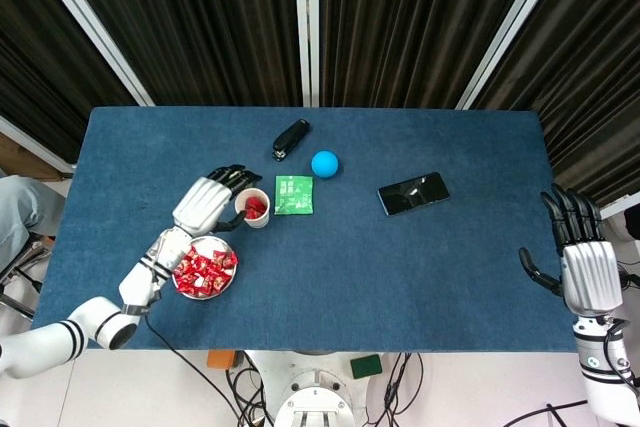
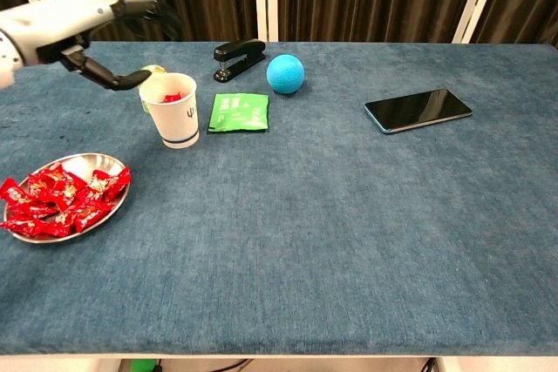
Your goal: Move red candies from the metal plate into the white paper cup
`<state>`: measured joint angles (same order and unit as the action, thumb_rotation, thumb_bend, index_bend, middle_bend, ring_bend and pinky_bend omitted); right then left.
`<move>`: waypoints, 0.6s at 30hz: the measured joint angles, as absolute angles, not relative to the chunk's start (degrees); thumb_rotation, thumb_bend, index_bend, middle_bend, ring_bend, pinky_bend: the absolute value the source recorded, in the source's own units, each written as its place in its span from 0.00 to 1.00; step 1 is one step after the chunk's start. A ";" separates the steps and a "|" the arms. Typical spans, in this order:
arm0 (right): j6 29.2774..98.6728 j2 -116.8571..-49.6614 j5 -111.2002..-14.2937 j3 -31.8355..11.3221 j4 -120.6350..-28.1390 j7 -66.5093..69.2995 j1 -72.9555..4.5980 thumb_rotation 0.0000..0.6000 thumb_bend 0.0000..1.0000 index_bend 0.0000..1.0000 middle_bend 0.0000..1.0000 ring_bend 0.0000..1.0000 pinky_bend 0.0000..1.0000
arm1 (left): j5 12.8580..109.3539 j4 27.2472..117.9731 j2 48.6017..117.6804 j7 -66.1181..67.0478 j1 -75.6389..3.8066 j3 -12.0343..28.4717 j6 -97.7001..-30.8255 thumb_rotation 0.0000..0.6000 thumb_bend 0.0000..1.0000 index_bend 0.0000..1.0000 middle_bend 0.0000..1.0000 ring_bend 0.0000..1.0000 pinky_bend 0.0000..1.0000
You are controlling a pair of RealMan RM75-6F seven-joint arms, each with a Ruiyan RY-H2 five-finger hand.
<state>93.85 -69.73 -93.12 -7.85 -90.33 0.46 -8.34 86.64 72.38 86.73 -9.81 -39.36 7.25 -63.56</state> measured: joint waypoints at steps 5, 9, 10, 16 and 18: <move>93.91 -69.53 -93.23 -7.91 -90.63 0.37 -8.39 1.00 0.32 0.00 0.00 0.00 0.00 | 86.75 77.57 82.58 -9.06 -35.65 5.17 -66.50 1.00 0.37 0.33 0.22 0.12 0.21; 93.74 -69.64 -93.32 -7.78 -90.58 0.42 -8.48 1.00 0.32 0.00 0.00 0.00 0.00 | 86.53 80.47 79.05 -8.45 -31.31 2.17 -68.79 1.00 0.37 0.35 0.22 0.12 0.21; 93.70 -69.68 -93.34 -7.74 -90.56 0.43 -8.49 1.00 0.32 0.00 0.00 0.00 0.00 | 86.35 80.99 78.30 -8.33 -29.92 1.25 -69.47 1.00 0.37 0.35 0.22 0.12 0.21; 93.64 -69.90 -93.77 -7.54 -90.60 0.29 -8.61 1.00 0.32 0.00 0.00 0.00 0.00 | 84.94 81.59 76.39 -8.64 -23.67 -2.50 -72.20 1.00 0.37 0.36 0.22 0.12 0.21; 93.65 -69.98 -94.03 -7.43 -90.65 0.08 -8.65 1.00 0.32 0.00 0.00 0.00 0.00 | 84.50 81.00 76.41 -9.13 -22.30 -3.14 -72.67 1.00 0.37 0.36 0.22 0.12 0.21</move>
